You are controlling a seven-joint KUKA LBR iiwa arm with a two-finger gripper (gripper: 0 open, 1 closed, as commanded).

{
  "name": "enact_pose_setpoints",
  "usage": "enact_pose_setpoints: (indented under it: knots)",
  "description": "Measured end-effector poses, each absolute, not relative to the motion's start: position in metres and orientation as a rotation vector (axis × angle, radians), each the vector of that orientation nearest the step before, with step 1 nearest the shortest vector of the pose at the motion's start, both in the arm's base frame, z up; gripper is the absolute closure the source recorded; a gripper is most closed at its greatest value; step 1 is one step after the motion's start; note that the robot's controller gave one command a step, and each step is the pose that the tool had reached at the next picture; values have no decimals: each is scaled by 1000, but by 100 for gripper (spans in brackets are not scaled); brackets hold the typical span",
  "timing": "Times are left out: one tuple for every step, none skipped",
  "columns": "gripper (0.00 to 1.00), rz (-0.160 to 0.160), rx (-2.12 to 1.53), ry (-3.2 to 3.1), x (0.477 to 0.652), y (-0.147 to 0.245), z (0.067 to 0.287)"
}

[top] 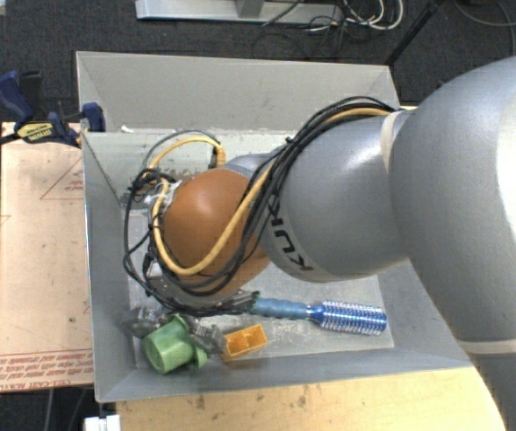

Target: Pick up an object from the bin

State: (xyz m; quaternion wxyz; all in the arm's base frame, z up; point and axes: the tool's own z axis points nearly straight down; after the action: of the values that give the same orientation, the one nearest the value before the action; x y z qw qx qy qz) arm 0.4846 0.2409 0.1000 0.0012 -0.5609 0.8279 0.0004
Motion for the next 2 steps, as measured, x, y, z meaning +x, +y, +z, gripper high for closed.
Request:
enact_pose_setpoints:
  knots:
    - [0, 1, -2106, 2328, 492, 234, 70]
    - [0, 4, -2099, 2332, 492, 235, 70]
